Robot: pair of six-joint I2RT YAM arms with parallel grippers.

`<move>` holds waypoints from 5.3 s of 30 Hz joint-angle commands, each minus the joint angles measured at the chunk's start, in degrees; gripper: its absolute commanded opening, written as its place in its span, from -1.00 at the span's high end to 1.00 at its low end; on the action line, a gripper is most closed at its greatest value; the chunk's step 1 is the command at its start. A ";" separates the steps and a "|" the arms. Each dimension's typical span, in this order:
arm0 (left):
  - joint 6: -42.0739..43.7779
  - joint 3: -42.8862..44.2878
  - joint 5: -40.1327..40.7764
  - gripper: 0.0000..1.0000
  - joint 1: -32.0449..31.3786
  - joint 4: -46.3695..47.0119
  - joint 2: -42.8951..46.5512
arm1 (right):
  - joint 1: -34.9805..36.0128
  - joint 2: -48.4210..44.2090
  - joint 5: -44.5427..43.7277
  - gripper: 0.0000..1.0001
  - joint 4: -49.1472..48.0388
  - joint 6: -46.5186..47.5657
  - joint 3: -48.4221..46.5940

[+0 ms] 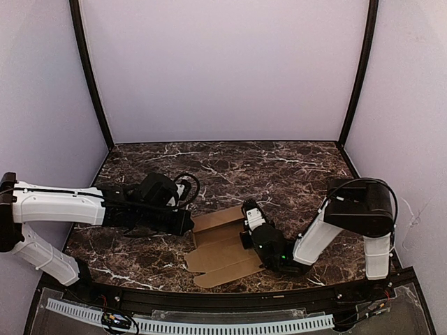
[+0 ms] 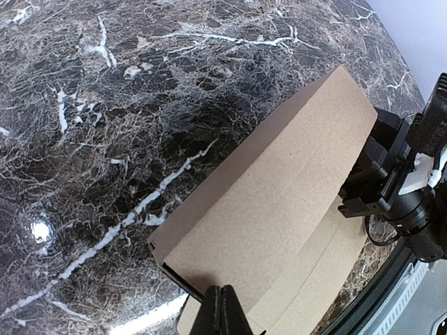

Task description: Fold the paper box

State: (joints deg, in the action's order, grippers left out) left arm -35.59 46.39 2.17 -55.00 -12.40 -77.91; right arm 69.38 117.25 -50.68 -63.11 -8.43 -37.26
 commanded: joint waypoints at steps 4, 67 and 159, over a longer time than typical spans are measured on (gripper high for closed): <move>1.38 1.49 3.23 0.96 0.11 -4.48 1.86 | 0.54 0.35 0.46 0.37 0.98 1.30 1.13; 26.33 46.53 -10.70 -0.11 2.82 -20.11 -31.95 | 5.82 -39.92 54.01 -0.57 45.38 -62.87 18.41; -12.84 -11.89 2.21 0.01 7.08 4.35 24.71 | -10.85 -25.44 69.03 0.23 14.90 -51.19 3.93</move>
State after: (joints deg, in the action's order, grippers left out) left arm -46.35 35.31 3.70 -48.34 -8.38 -55.33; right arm 58.17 94.24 20.29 -56.10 -64.86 -30.83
